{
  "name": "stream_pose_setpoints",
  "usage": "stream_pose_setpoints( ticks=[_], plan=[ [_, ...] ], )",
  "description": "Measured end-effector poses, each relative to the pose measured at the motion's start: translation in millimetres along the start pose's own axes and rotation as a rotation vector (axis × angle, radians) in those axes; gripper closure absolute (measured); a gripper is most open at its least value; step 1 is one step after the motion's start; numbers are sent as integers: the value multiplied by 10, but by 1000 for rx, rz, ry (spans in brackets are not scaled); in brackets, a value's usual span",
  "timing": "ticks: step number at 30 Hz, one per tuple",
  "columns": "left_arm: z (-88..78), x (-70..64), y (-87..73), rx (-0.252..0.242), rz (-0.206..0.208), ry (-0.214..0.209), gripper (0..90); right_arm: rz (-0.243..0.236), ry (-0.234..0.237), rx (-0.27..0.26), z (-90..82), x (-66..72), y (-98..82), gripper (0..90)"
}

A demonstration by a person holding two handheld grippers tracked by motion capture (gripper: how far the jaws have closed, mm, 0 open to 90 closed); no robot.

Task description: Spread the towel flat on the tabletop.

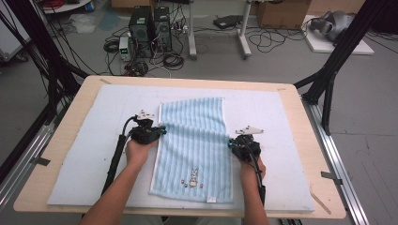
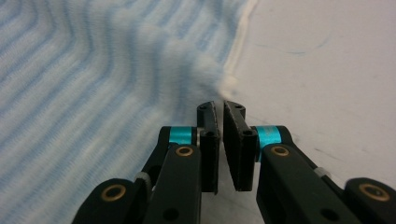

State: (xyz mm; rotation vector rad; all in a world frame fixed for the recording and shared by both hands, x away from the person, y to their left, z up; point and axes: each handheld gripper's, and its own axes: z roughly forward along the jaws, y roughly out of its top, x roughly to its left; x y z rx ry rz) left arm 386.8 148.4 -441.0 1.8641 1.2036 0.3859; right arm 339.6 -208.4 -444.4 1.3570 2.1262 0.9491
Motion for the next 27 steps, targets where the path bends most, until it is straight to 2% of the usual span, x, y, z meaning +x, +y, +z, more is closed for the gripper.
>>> stream_pose_setpoints(
  ticks=[1, 2, 4, 6, 7, 8, 10, 14, 18, 20, 23, 27],
  plan=[
    [2, 14, 2, -1, 3, 10, 869, 4, -5, -3, -3, -13, 0, 854],
    [6, 29, -1, -3, -5, 1, 868, 1, -13, -1, -5, -26, -4, 853],
    [23, 32, -14, 8, -21, -18, 840, 23, 1, -5, -7, -49, -15, 841],
    [20, 32, -18, 14, -36, -32, 577, 10, 17, -15, -30, -36, -12, 805],
    [6, 23, -17, 9, -33, -33, 498, 5, 23, -27, -49, -20, -3, 789],
    [-14, 15, -20, -8, -39, -49, 434, -6, 24, -44, -72, -12, 7, 775],
    [-82, -8, -21, -29, -20, -54, 387, -10, 35, -64, -123, 9, 15, 736],
    [-249, -5, -61, -53, 8, -84, 318, -1, 44, -109, -269, 31, -22, 661],
    [-451, 33, -152, -87, -4, -98, 315, -7, 35, -147, -454, 76, -127, 624],
    [-540, 28, -214, -103, 5, -101, 305, -7, 42, -151, -541, 88, -170, 597],
    [-652, 28, -281, -102, 3, -103, 307, -8, 50, -182, -673, 95, -222, 588],
    [-810, -9, -390, -103, -9, -128, 311, -31, 55, -179, -795, 160, -278, 570]
  ],
)
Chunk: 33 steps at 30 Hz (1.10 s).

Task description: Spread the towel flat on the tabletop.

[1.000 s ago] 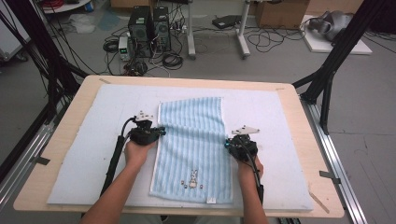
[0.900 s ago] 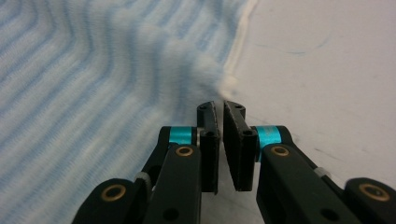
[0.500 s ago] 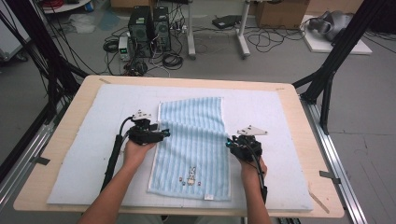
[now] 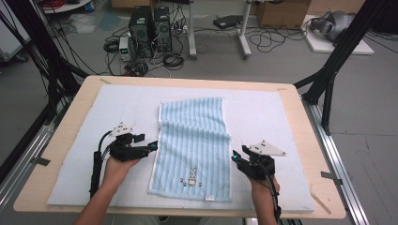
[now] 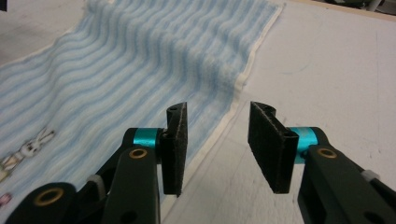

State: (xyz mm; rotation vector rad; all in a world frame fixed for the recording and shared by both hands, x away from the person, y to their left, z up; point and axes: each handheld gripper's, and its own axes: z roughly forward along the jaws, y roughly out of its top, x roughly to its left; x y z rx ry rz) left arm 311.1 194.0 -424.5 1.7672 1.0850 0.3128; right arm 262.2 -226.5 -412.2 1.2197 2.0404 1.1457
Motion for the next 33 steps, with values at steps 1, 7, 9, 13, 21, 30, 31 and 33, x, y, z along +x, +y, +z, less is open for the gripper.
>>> stream_pose_setpoints(
  ticks=[1, 7, 9, 13, 21, 30, 31, 33],
  plan=[
    [-29, -27, -29, 7, 0, -9, 313, -6, 1, 2, -33, 22, -13, 567],
    [-144, -256, -272, 73, 26, -72, 406, -4, 22, 36, -202, 151, -150, 548],
    [-150, -327, -353, 105, 35, -80, 448, -1, 27, 55, -221, 201, -210, 544],
    [-175, -421, -449, 130, 33, -86, 483, 10, 41, 90, -244, 296, -333, 534],
    [-201, -574, -615, 140, 100, -20, 590, -1, 63, 143, -202, 450, -478, 566],
    [-314, -621, -716, 129, 129, -16, 870, 4, 116, 179, -153, 463, -522, 859],
    [-335, -628, -733, 129, 130, -22, 871, -17, 110, 182, -163, 484, -522, 862],
    [-380, -640, -765, 127, 121, -38, 871, -34, 105, 178, -180, 514, -532, 865]
  ],
)
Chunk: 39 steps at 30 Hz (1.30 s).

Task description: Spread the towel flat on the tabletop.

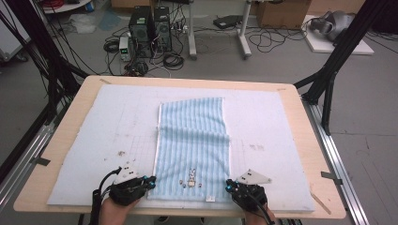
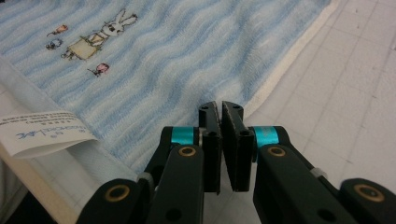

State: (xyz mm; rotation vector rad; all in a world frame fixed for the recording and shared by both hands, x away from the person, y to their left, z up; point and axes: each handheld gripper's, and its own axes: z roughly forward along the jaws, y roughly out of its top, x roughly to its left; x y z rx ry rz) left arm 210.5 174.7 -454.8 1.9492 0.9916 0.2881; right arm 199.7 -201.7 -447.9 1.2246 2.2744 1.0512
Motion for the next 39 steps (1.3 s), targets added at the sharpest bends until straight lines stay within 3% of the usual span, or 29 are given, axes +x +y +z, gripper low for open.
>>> stream_pose_setpoints(
  ticks=[19, 22, 25, 28, 32, 35, 37, 39],
  plan=[
    [-329, -311, -385, -34, 63, -99, 871, -73, 10, -48, -436, 281, -370, 865],
    [-366, -327, -417, -44, 52, -112, 847, -81, 11, -47, -484, 326, -440, 862],
    [-386, -275, -350, -91, 1, -93, 592, -54, 0, -82, -530, 313, -429, 780],
    [-354, -161, -187, -131, -33, -73, 512, -4, -28, -111, -507, 221, -311, 640],
    [-181, 13, 54, -113, -49, -39, 510, 37, -63, -122, -352, 68, -101, 585],
    [2, 108, 157, -73, -60, -25, 550, 56, -70, -88, -168, -7, 1, 583],
    [83, 121, 173, -56, -70, -29, 565, 70, -60, -60, -54, -31, 29, 596],
    [162, 109, 165, -25, -69, -35, 596, 69, -47, -39, 16, -43, 41, 676]
  ],
)
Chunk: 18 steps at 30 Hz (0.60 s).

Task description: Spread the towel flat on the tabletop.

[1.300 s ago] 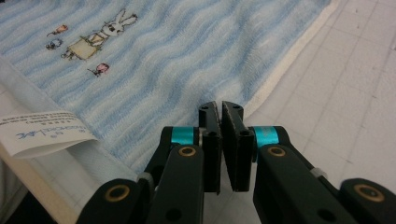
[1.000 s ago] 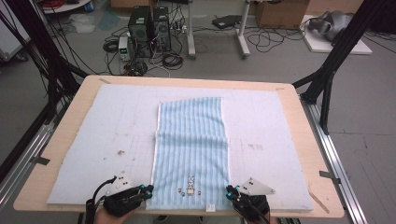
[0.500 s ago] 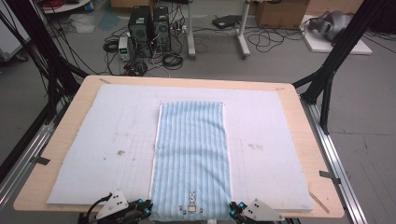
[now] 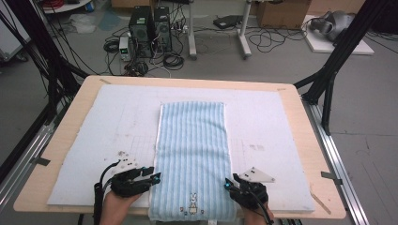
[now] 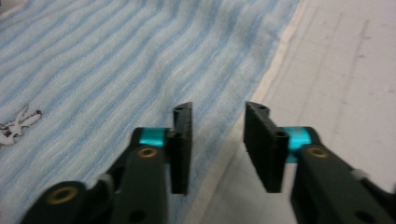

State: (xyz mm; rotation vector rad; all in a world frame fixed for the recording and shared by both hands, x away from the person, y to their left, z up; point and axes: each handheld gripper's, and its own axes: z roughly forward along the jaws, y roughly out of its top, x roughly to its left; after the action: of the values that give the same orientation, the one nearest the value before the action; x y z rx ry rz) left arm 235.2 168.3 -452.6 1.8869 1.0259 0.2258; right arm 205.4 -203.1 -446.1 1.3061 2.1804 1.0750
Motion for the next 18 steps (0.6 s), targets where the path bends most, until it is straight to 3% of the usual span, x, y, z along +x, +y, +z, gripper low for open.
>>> stream_pose_setpoints(
  ticks=[2, 4, 5, 6, 11, 18],
  plan=[
    [37, -42, -9, 22, 30, 32, 647, -15, 10, 11, 59, 2, -3, 756],
    [32, -69, -13, 31, 57, 60, 768, 2, 20, 9, 52, -32, -8, 845],
    [22, -67, -13, 40, 71, 56, 869, -2, 27, 6, 49, -44, -17, 864],
    [14, -66, -14, 45, 75, 53, 893, -10, 30, 6, 40, -45, -21, 875],
    [-78, -50, -47, 67, 95, 26, 899, -53, 41, 10, -2, -32, -46, 879],
    [-186, -71, -141, 61, 138, -15, 899, -102, 49, -13, -118, 33, -175, 879]
  ],
)
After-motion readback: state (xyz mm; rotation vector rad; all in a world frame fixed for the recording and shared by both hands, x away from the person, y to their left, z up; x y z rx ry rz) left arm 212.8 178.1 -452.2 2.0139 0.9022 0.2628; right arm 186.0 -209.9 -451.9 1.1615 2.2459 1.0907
